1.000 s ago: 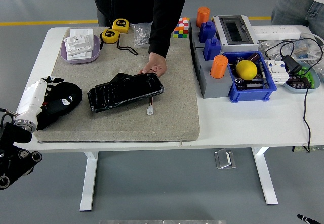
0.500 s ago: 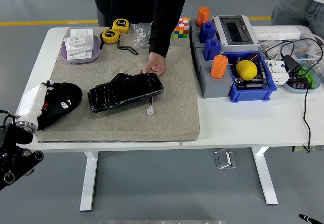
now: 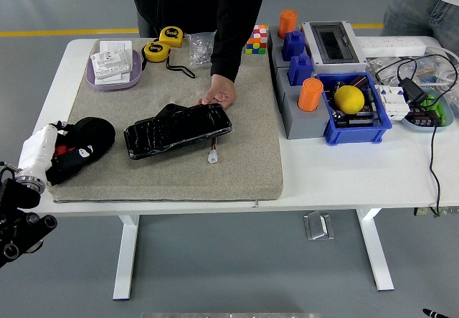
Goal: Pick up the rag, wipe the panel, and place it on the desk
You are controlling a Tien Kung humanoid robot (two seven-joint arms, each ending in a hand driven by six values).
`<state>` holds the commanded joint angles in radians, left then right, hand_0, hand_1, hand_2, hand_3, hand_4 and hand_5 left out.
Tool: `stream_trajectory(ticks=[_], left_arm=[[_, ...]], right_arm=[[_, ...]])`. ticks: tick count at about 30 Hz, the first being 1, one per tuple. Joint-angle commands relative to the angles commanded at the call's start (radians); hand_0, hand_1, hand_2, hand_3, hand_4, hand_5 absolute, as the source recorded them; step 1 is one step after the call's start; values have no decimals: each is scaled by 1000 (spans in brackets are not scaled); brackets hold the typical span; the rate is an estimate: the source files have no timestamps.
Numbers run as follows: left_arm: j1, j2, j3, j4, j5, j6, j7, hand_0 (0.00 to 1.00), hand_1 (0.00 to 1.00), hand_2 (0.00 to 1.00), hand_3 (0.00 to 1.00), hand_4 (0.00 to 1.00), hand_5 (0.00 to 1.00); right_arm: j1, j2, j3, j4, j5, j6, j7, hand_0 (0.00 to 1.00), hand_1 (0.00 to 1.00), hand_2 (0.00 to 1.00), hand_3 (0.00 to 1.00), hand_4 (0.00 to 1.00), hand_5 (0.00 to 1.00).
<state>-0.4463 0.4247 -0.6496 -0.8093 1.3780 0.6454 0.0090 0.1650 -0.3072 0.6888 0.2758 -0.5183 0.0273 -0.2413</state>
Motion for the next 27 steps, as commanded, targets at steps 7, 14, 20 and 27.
stream_trajectory(ticks=[7, 14, 20, 27], left_arm=[[-1, -7, 8, -3, 0, 0, -3, 462, 601, 772, 674, 818, 330], [-4, -15, 22, -8, -7, 0, -7, 358, 399, 694, 591, 681, 127], [-4, -20, 29, -9, 11, 0, -1, 234, 299, 700, 675, 605, 49], [-7, -22, 18, -15, 36, 0, 5, 190, 171, 631, 629, 404, 2]], right_arm=[[-4, 2, 23, 4, -15, -4, 3, 759, 571, 700, 595, 993, 539], [-4, 1, 45, 4, -25, -5, 3, 759, 571, 700, 594, 992, 538], [-5, 0, 45, 4, -25, -4, 2, 759, 571, 700, 594, 991, 538], [-5, -1, 50, 4, -29, -4, 3, 759, 571, 700, 594, 991, 538]])
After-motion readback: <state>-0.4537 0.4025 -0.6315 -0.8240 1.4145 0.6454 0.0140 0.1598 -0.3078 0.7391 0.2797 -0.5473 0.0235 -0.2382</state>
